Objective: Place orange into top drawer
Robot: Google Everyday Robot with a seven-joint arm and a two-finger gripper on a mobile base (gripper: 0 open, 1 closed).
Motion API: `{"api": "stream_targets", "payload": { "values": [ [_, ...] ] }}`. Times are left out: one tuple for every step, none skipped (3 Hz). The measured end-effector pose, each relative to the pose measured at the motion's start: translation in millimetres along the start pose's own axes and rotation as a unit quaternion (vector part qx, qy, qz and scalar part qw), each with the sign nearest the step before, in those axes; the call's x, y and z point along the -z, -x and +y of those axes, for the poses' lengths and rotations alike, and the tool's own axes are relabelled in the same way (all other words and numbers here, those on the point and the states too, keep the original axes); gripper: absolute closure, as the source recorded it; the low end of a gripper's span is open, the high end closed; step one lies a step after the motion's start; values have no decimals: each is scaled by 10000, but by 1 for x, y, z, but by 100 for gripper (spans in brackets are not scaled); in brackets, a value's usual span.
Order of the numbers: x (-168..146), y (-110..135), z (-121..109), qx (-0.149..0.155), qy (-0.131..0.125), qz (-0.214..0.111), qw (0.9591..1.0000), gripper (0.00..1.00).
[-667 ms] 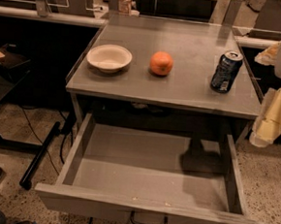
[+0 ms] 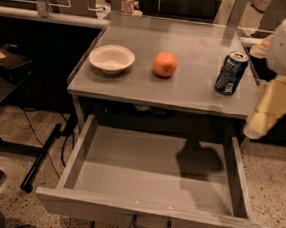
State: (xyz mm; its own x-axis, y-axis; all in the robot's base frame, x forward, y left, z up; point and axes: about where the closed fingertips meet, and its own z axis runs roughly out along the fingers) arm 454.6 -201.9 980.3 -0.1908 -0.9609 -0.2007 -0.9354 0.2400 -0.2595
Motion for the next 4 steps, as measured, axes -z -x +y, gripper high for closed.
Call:
{"api": "stream_targets", "payload": {
  "values": [
    [-7,38,-23,306,-50,-72,9995,0],
    [-7,38,-23,305,-53,-75,9995,0],
    [-12,46,-36,227,-36,-197,9995,0],
    [-24,75,-64,155,-21,-373,9992,0]
  ]
}}
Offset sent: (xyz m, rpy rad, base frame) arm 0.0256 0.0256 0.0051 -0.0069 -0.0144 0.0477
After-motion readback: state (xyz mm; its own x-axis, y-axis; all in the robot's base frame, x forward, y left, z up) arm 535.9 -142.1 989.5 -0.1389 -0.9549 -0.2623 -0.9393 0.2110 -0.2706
